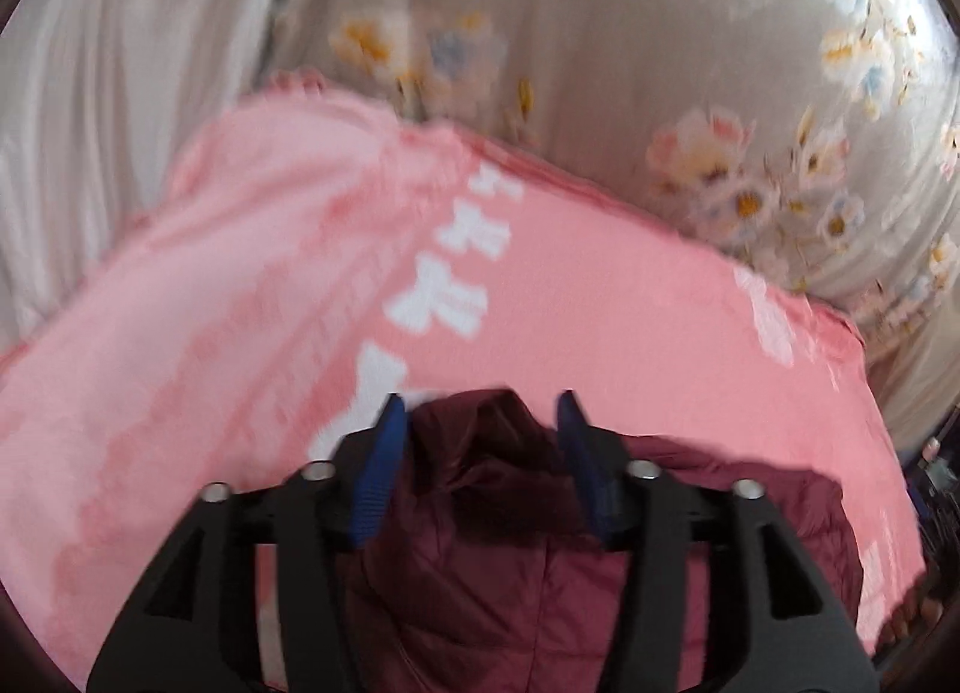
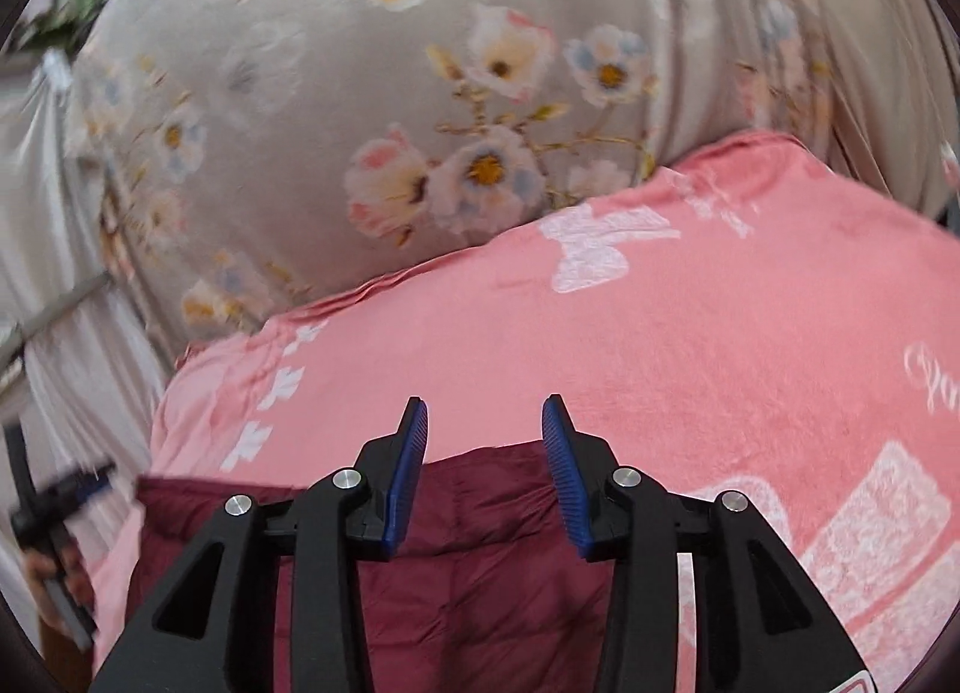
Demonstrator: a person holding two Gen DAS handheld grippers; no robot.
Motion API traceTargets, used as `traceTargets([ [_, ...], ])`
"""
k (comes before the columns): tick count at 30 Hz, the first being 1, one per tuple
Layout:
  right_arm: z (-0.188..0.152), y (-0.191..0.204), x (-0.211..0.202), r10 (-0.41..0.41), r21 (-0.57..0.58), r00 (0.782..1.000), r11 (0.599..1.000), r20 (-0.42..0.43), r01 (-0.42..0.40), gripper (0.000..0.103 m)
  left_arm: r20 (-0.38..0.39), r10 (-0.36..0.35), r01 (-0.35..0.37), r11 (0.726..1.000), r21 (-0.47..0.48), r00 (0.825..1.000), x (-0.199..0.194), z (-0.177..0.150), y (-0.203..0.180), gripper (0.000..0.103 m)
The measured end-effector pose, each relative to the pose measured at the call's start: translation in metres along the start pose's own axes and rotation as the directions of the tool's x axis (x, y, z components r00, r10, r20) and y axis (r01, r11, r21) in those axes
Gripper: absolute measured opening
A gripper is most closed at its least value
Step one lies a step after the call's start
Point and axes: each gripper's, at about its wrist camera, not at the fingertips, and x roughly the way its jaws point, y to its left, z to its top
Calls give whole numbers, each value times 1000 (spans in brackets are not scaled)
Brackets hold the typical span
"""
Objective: Fold large clothes
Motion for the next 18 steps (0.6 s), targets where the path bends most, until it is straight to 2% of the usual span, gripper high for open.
traceTargets([
  [1,-1,10,2,5,-28,1000,1000,-12,-6,41,69,38,-40,999,24,997,-17,6,-9,55],
  [3,-9,36,14,21,-100,997,995,-69,-28,41,85,12,-19,997,74,996,-30,11,-27,58],
  [5,-18,55,31,18,-143,993,989,-117,-34,41,11,-44,43,992,116,999,-24,7,-47,58],
  [6,-23,64,43,9,-164,989,986,-146,-34,41,-41,-87,92,986,141,995,-15,0,-61,58],
  [7,-27,69,52,3,-177,986,984,-169,-34,41,-73,-99,109,981,161,992,-7,-7,-71,58],
  [12,-45,100,104,8,-227,953,971,-301,-80,38,-214,-72,132,950,281,974,54,-51,-117,57],
  [15,-56,112,121,15,-272,940,956,-340,-113,38,-252,-57,134,944,303,966,80,-67,-124,57],
  [18,-68,122,140,-15,-325,924,938,-382,-119,39,-281,-52,137,947,290,958,94,-76,-120,56],
])
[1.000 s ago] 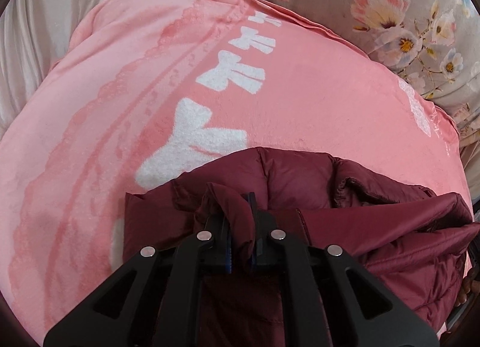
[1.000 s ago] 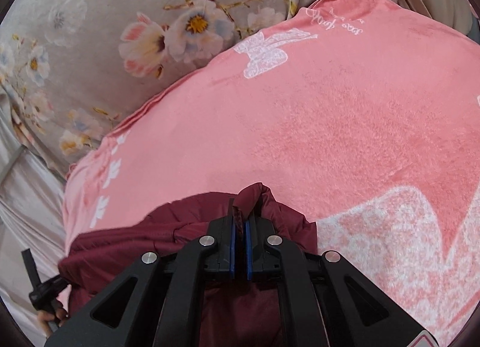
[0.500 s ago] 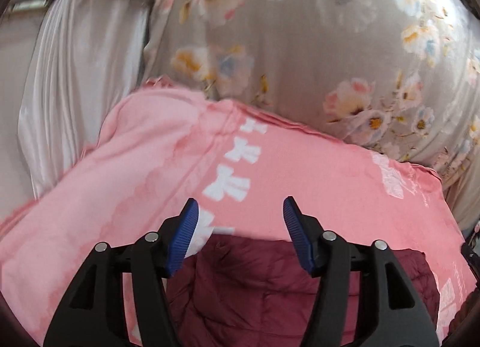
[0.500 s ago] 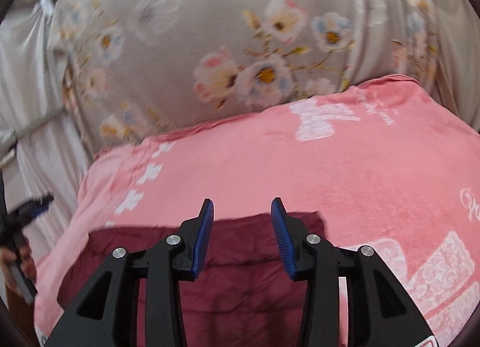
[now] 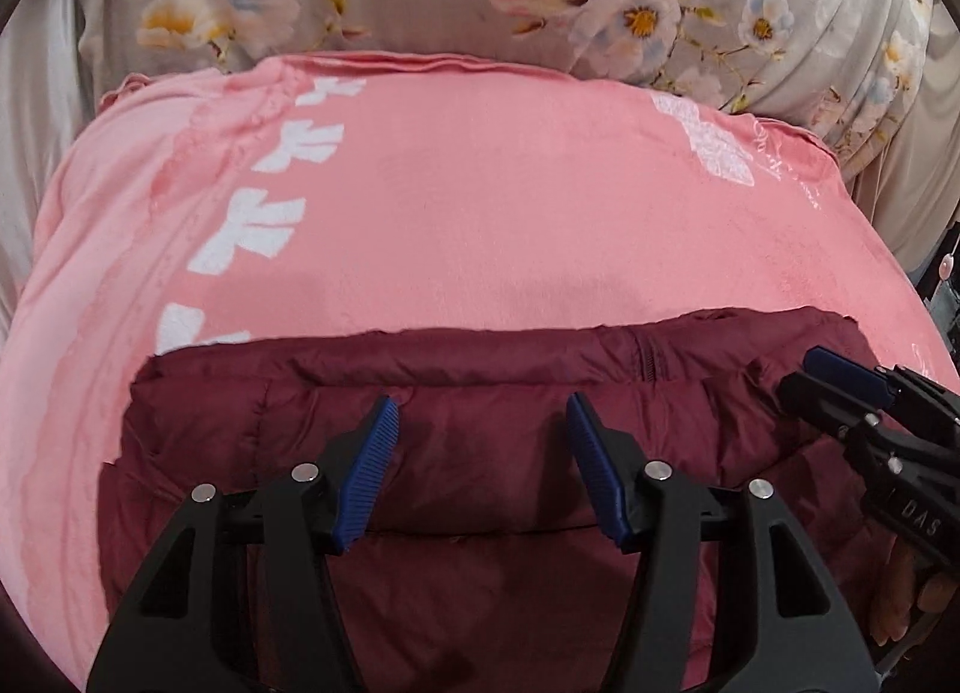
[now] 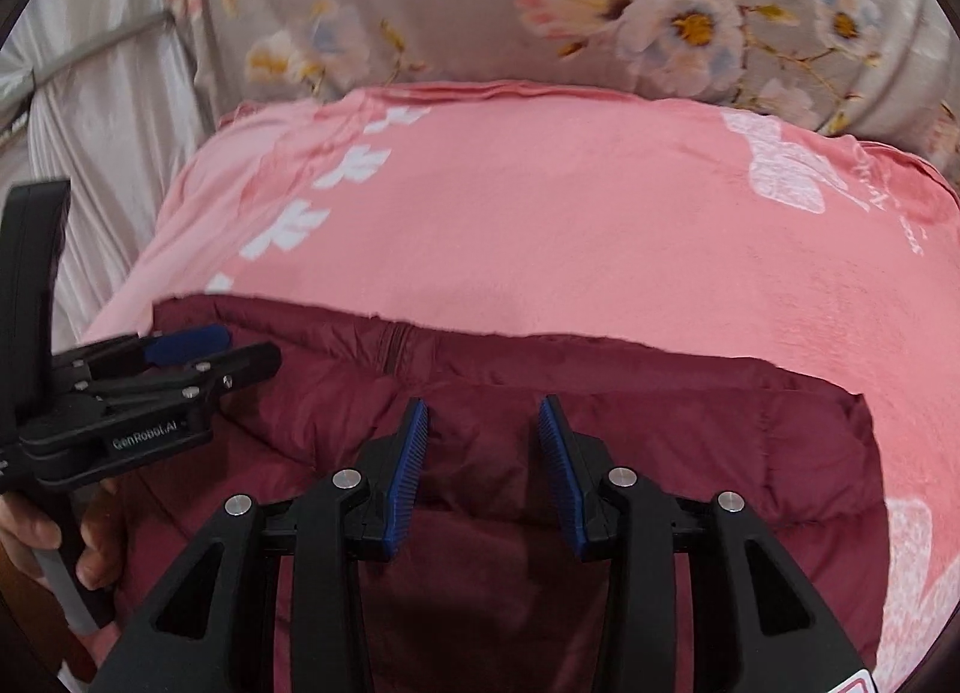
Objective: Fold large clothes
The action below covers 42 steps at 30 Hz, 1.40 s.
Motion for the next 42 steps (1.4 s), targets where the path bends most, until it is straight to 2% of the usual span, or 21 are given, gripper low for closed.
traceTargets([
  [1,-1,2,8,-12,-12,1000,1000,-16,12,39,-4,-1,1,1000,-5,1000,3,0,2,56],
  [2,-3,2,13,-23,-16,999,1000,-28,23,33,-10,-3,3,1000,-11,1000,7,-2,3,56],
  [3,-4,2,19,-23,-14,999,1000,-41,23,27,-13,-2,2,1000,-15,1000,8,-3,5,56],
  [5,-2,-1,27,11,4,998,1000,-60,-10,4,-18,1,-1,1000,-15,1000,15,-3,6,57],
  [6,1,-1,28,12,7,998,1000,-59,-12,2,-20,3,-3,1000,-12,1000,17,-2,7,57],
  [13,18,-5,26,6,15,1000,1000,-21,-6,1,-30,6,-6,1000,-11,1000,27,10,13,57],
  [17,13,-12,46,31,53,998,998,-51,-29,1,-29,1,-1,1000,-28,1000,36,12,18,57],
  [26,1,-22,66,82,106,995,992,-57,-76,0,-1,-3,3,999,-44,1000,50,3,19,57],
  [33,-2,-24,69,89,117,995,990,-45,-83,0,8,-5,6,999,-49,1000,53,1,20,57],
  [39,-2,-34,67,148,164,989,976,-23,-142,0,12,-9,10,999,-51,1000,54,1,21,57],
  [42,3,-39,49,122,177,993,977,1,-120,0,24,-34,36,996,-79,999,48,4,27,56],
])
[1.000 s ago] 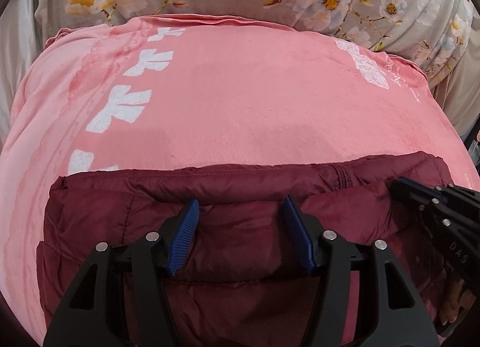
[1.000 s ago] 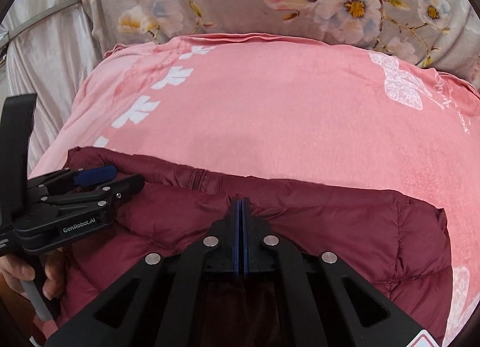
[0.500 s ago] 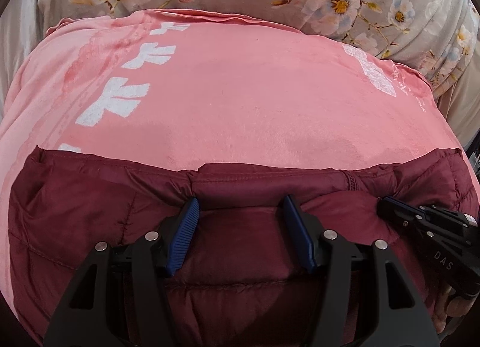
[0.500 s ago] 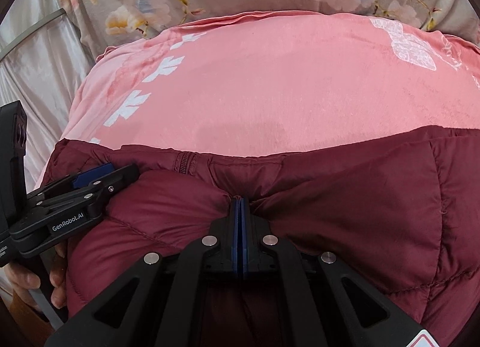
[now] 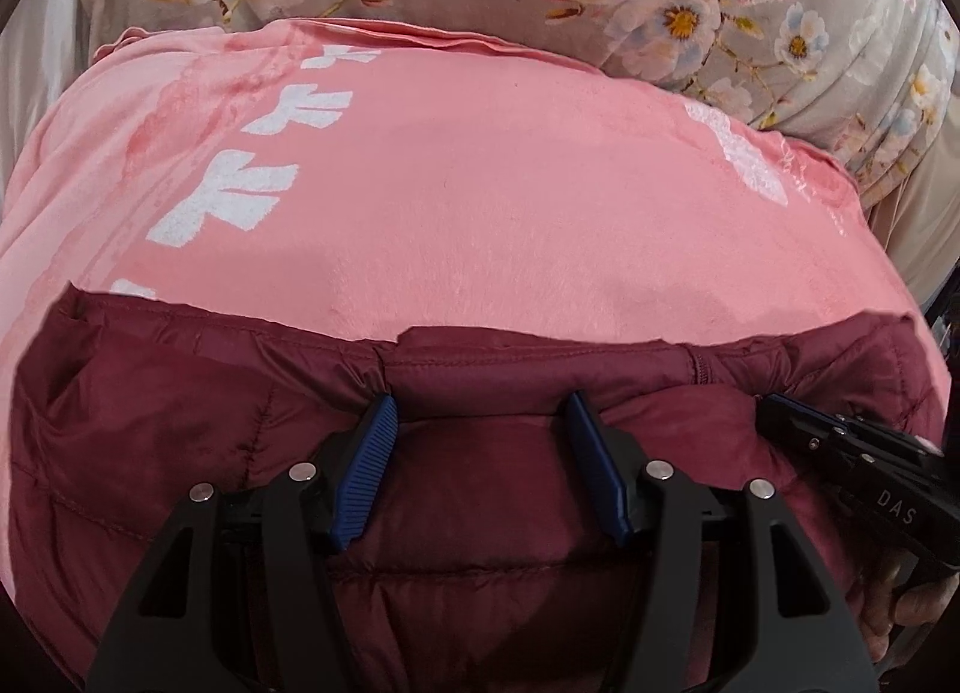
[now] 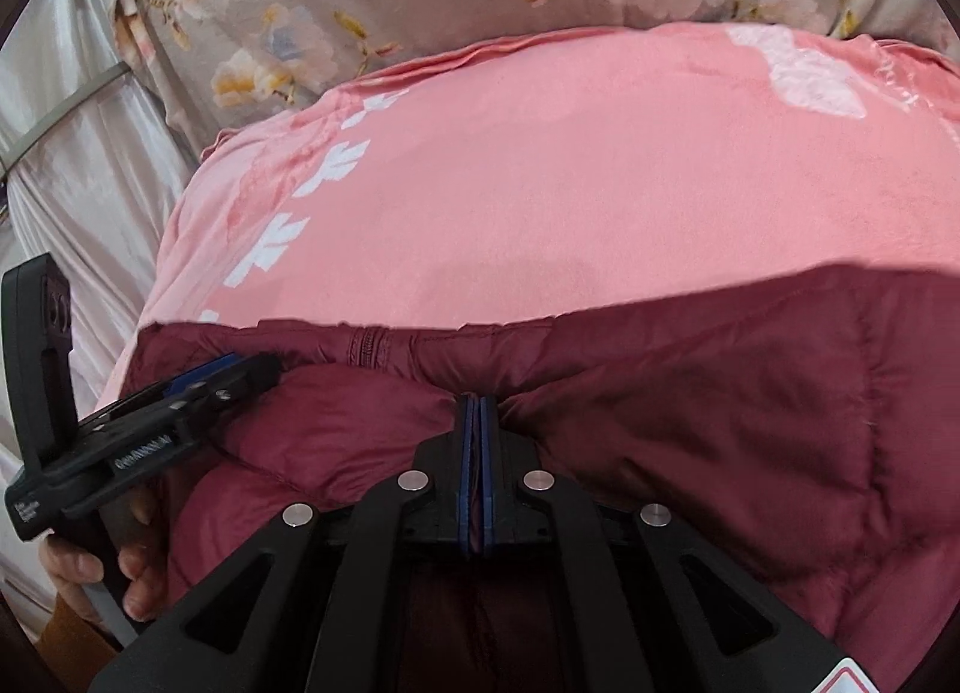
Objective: Fold large clothes
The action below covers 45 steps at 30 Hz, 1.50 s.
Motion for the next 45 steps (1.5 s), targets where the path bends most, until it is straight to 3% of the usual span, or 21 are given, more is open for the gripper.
traceTargets([
  [4,15,-13,-57,-158,1,982,987,107,159,2,63,26,-21,997,-79,998,-43,18,29,56],
  [9,19,-60,-77,-310,83,946,949,97,303,4,86,161,-146,977,-158,983,-66,31,83,56],
  [13,9,-86,-66,-312,140,949,943,54,302,4,18,185,-177,960,-218,983,-42,19,113,55],
  [18,-1,-90,-51,-335,118,941,937,43,328,1,18,212,-202,953,-226,977,-30,5,117,56],
  [24,-10,-105,-44,-294,168,955,944,32,285,0,2,180,-172,946,-275,984,-23,-6,126,58],
  [31,-9,-106,-44,-290,179,957,943,30,280,0,-21,196,-194,946,-261,980,-14,-5,124,59],
  [33,-6,-91,-56,-340,165,939,930,48,328,9,-25,187,-187,945,-268,982,-16,-4,126,59],
  [34,-6,-76,-69,-311,146,947,944,80,297,13,-26,180,-180,943,-278,983,-20,-4,128,59],
  [37,-8,-25,-92,-231,51,966,973,116,227,13,4,132,-124,937,-325,991,-57,-10,133,59],
  [41,-30,48,-91,-97,-69,994,993,41,100,13,-16,90,-90,937,-337,996,-104,-32,135,68],
  [45,-60,84,-86,-41,-86,999,995,-15,40,12,-62,29,-51,915,-401,998,-122,-67,147,70],
])
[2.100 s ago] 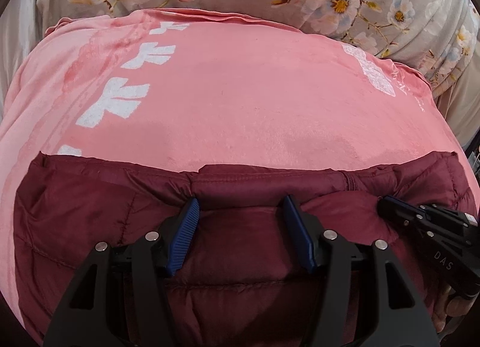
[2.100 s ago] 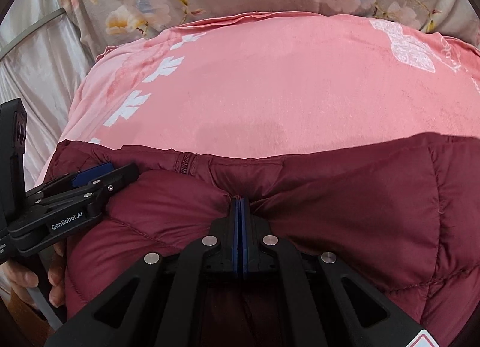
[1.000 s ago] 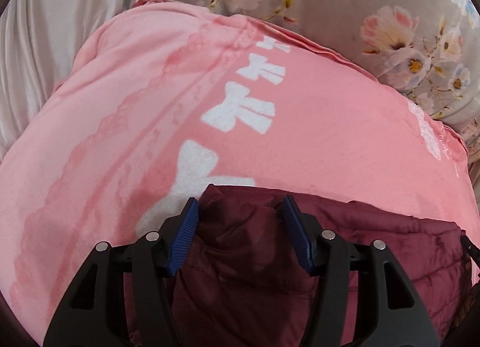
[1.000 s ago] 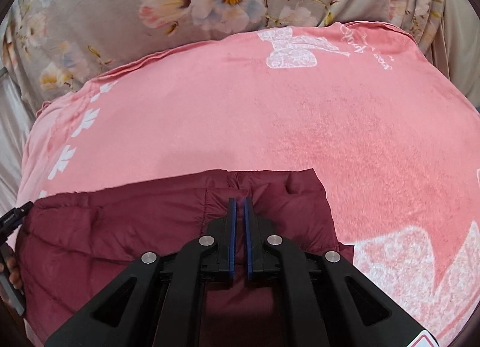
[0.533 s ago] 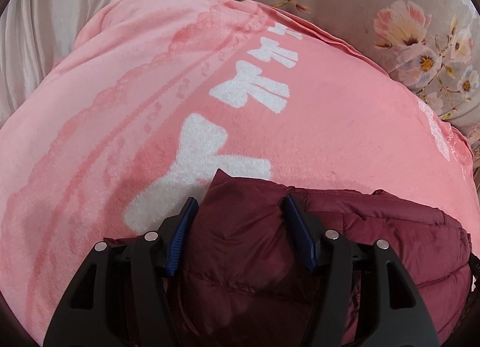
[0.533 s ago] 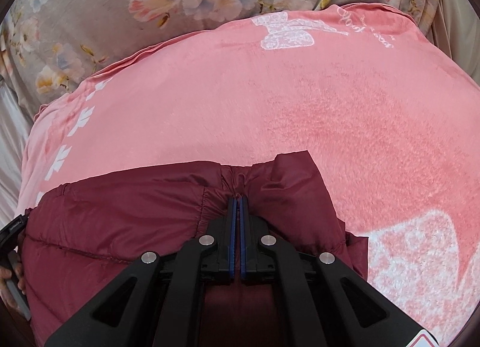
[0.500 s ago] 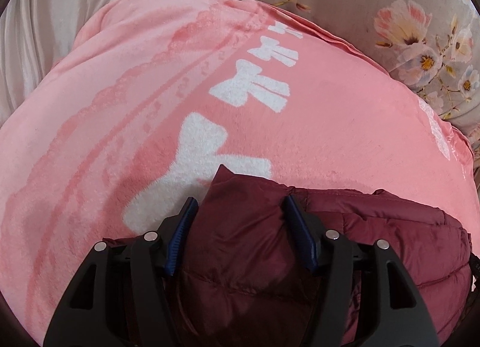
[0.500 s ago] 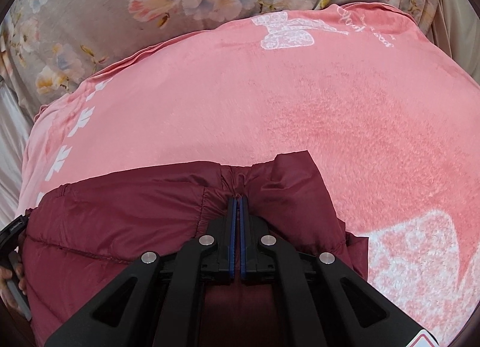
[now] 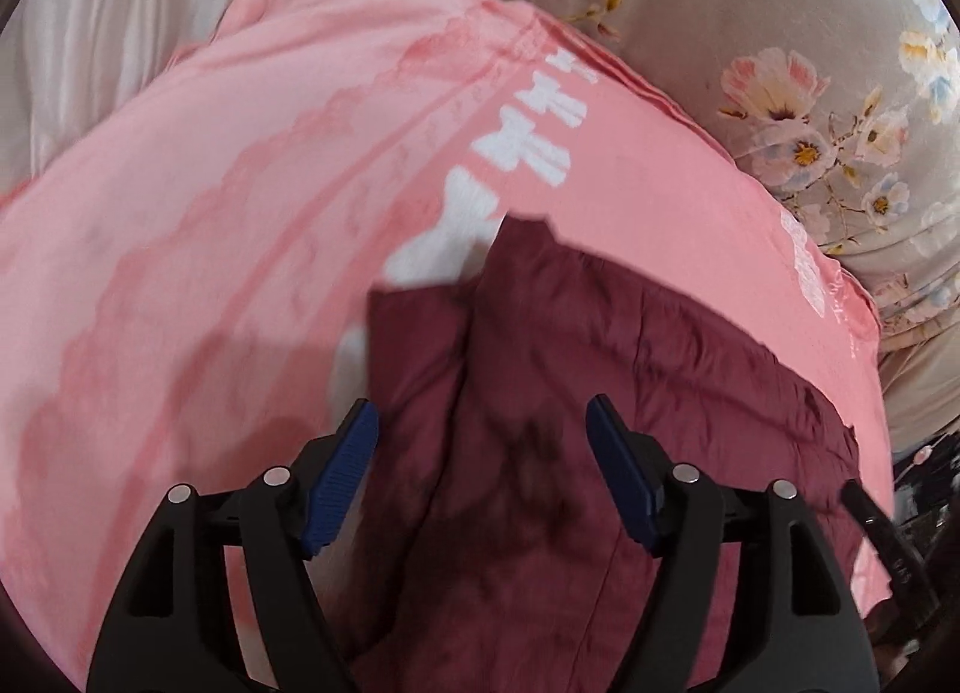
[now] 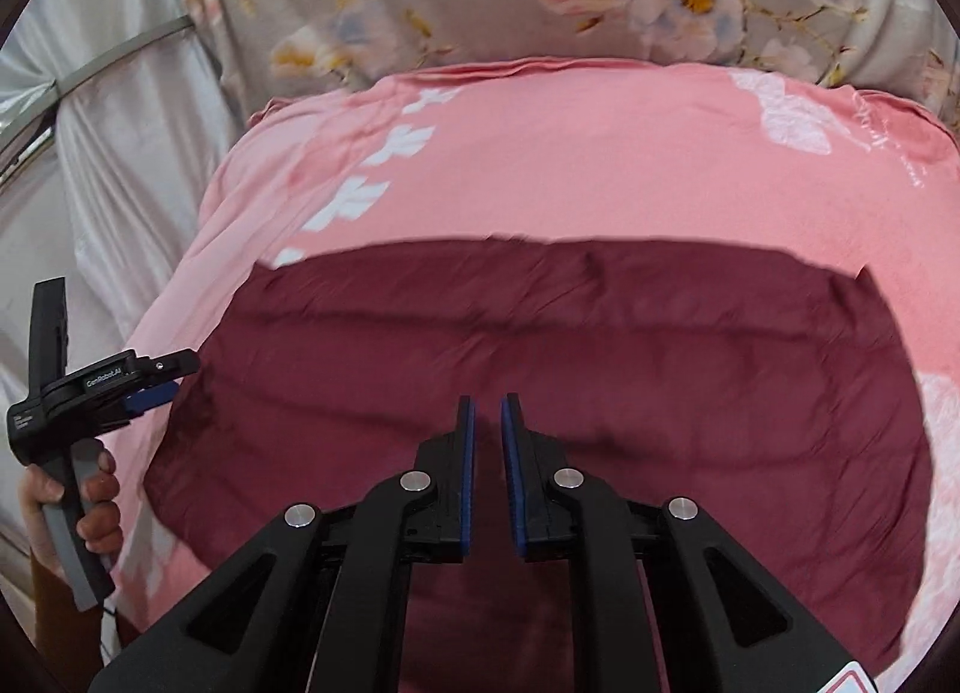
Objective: Fold large clothes
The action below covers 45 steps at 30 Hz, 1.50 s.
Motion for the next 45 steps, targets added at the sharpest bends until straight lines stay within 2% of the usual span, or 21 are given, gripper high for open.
traceTargets([
  [2,-13,8,-1,10,5,1000,1000,-12,-9,12,-35,-30,29,998,-50,999,1,-14,14,71],
  [5,-31,15,1,34,13,999,999,-38,-34,12,-47,-35,31,996,-81,998,2,-31,28,71],
  [8,-41,15,8,22,1,998,1000,-56,-22,12,-21,-35,34,997,-66,999,2,-40,27,73],
  [10,-46,14,15,15,-4,998,1000,-65,-15,12,-19,-48,47,997,-56,999,4,-44,20,78],
  [16,-57,6,30,2,-5,999,1000,-47,-2,9,-42,-63,63,998,-10,997,10,-49,0,77],
  [17,-58,6,31,0,-7,999,1000,-40,-1,9,-43,-62,62,998,-6,997,10,-49,-3,75],
  [20,-58,6,32,-1,-4,999,1000,-35,1,8,-52,-79,79,997,-2,995,8,-49,-11,56],
  [22,-59,4,29,12,9,999,1000,-36,-11,8,-37,-75,76,997,16,997,0,-49,-19,39],
  [23,-60,2,25,22,24,999,999,-35,-21,8,-24,-73,73,997,29,997,-7,-47,-24,24],
  [24,-61,0,18,41,43,999,998,-30,-39,9,-16,-87,88,995,38,996,-13,-46,-29,17],
  [28,-77,-1,-18,67,54,998,996,8,-67,9,32,-138,135,986,97,990,-44,-40,-53,10],
  [31,-95,-6,-30,88,74,996,994,-15,-86,8,70,-159,147,977,157,985,-68,-37,-76,10],
  [36,-105,-15,-17,123,113,992,986,-30,-119,6,99,-239,206,941,268,966,-106,-39,-127,9],
  [38,-107,-19,-12,128,128,991,984,-33,-123,0,98,-265,222,922,318,959,-116,-42,-148,9],
  [41,-114,-28,-4,172,180,985,970,-27,-164,0,83,-308,250,879,405,948,-130,-50,-187,9],
  [45,-120,-35,-8,207,207,978,958,-13,-200,0,33,-348,287,819,497,937,-127,-66,-241,9],
])
